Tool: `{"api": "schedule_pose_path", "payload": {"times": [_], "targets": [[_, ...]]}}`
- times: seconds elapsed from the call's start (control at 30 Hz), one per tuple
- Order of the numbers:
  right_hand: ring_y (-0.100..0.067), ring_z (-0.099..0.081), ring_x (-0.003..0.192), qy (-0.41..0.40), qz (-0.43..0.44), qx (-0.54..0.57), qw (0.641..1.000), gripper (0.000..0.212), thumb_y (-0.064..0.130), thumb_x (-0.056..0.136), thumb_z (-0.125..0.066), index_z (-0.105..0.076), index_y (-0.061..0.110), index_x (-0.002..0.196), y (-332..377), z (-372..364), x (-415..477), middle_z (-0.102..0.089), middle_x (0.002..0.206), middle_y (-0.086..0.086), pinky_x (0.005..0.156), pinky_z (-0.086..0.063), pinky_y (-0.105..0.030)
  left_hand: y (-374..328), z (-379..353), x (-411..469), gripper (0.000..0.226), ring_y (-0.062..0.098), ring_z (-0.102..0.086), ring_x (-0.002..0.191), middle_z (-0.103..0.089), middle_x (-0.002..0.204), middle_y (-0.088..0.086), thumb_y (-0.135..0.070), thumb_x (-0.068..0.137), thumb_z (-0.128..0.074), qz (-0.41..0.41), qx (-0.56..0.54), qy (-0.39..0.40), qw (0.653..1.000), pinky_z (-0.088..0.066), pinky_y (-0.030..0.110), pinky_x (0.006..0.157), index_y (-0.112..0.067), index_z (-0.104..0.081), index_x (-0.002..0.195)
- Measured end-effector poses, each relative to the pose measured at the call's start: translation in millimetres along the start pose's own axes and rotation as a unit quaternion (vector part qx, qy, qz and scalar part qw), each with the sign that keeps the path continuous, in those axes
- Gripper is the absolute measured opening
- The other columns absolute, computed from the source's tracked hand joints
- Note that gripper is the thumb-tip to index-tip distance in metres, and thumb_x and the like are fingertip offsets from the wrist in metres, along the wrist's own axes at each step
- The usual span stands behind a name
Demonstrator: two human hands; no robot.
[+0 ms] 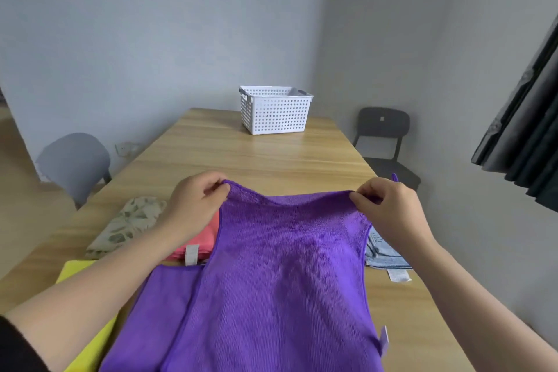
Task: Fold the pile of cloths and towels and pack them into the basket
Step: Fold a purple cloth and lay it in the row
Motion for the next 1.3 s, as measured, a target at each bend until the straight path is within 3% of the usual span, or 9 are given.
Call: {"api": "schedule_pose_path", "payload": {"times": [0.2, 0.27, 0.4, 0.53, 0.67, 0.8, 0.93, 1.1, 1.3], "targets": [[-0.007, -0.058, 0.064, -0.05, 0.011, 0.04, 0.998, 0.013, 0.018, 0.081, -0.07, -0.065, 0.017, 0.069, 22, 34, -52, -0.065, 0.065, 0.008, 0.059, -0.042, -0.019, -26, 21, -44, 0.033, -0.002, -0.06, 0.065, -0.06, 0.06, -0.012, -0.006, 0.091, -0.055, -0.018, -0.08, -0.047, 0.996, -0.054, 0.039, 0.085, -0.023, -0.06, 0.062], [-0.005, -0.058, 0.065, -0.057, 0.01, 0.054, 0.997, 0.013, 0.017, 0.081, -0.07, -0.065, 0.019, 0.069, 25, 43, -80, -0.065, 0.066, 0.009, 0.06, -0.043, -0.019, -33, 29, -70, 0.014, 0.008, -0.065, 0.071, -0.066, 0.068, -0.008, -0.025, 0.084, -0.057, -0.03, -0.075, -0.026, 0.996, -0.053, 0.043, 0.085, -0.02, -0.063, 0.072], [0.003, -0.06, 0.065, -0.034, -0.012, 0.082, 0.996, 0.015, 0.014, 0.08, -0.072, -0.066, 0.021, 0.068, 23, 45, -134, -0.066, 0.064, 0.015, 0.059, -0.041, -0.008, -28, 31, -125, 0.027, 0.026, -0.061, 0.074, -0.063, 0.071, 0.005, -0.038, 0.079, -0.049, -0.041, 0.011, 0.007, 0.999, -0.047, 0.038, 0.073, -0.014, -0.062, 0.076], [0.0, -0.062, 0.064, 0.014, -0.021, 0.067, 0.997, 0.017, 0.014, 0.078, -0.073, -0.067, 0.025, 0.067, 6, 30, -169, -0.067, 0.065, 0.016, 0.06, -0.043, -0.013, -19, 23, -162, 0.015, 0.007, -0.061, 0.074, -0.067, 0.078, -0.006, -0.024, 0.08, -0.053, -0.031, 0.025, 0.009, 0.999, -0.043, 0.015, 0.068, -0.018, -0.066, 0.076], [0.0, -0.063, 0.064, 0.06, -0.032, 0.063, 0.996, 0.016, 0.012, 0.078, -0.074, -0.07, 0.024, 0.068, -6, 22, -189, -0.068, 0.064, 0.016, 0.061, -0.046, -0.015, -3, 22, -179, 0.02, 0.001, -0.064, 0.078, -0.069, 0.083, -0.013, -0.001, 0.083, -0.063, -0.022, 0.05, 0.022, 0.998, -0.045, 0.007, 0.068, -0.019, -0.07, 0.078], [0.001, -0.064, 0.064, 0.085, -0.022, 0.056, 0.995, 0.021, 0.01, 0.077, -0.074, -0.07, 0.028, 0.067, -4, 24, -184, -0.068, 0.063, 0.018, 0.061, -0.046, -0.013, 0, 22, -176, 0.026, -0.001, -0.065, 0.083, -0.069, 0.09, -0.018, 0.002, 0.081, -0.065, -0.028, 0.052, 0.043, 0.997, -0.048, 0.006, 0.074, -0.023, -0.071, 0.079], [0.002, -0.063, 0.069, 0.012, 0.011, 0.062, 0.998, 0.023, 0.011, 0.078, -0.073, -0.067, 0.03, 0.069, 13, 41, -158, -0.068, 0.065, 0.017, 0.064, -0.046, -0.011, -16, 32, -153, 0.011, 0.002, -0.064, 0.089, -0.071, 0.089, -0.01, -0.016, 0.081, -0.064, -0.072, 0.044, -0.025, 0.996, -0.049, 0.017, 0.081, -0.017, -0.073, 0.086], [0.001, -0.066, 0.072, 0.039, 0.016, 0.1, 0.994, 0.027, 0.009, 0.076, -0.076, -0.069, 0.035, 0.07, 4, 32, -190, -0.069, 0.077, 0.025, 0.069, -0.049, -0.011, 4, 34, -183, 0.015, -0.005, -0.062, 0.098, -0.069, 0.094, -0.021, -0.033, 0.076, -0.058, -0.128, 0.107, 0.048, 0.985, -0.046, 0.015, 0.089, -0.029, -0.071, 0.08], [0.002, -0.066, 0.077, 0.047, 0.005, 0.101, 0.994, 0.042, 0.004, 0.074, -0.077, -0.066, 0.044, 0.072, -19, 2, -223, -0.066, 0.085, 0.032, 0.075, -0.052, -0.013, 30, 20, -206, 0.023, -0.011, -0.055, 0.106, -0.065, 0.1, -0.025, -0.005, 0.075, -0.075, -0.079, 0.154, 0.073, 0.982, -0.04, 0.004, 0.089, -0.025, -0.077, 0.086]]}}
Point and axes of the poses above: each hand's wrist, its own x-axis towards the middle knuckle, its own z-axis out of the back of the hand, y = z × x, the point moved 1 cm from there along x, towards the middle knuckle
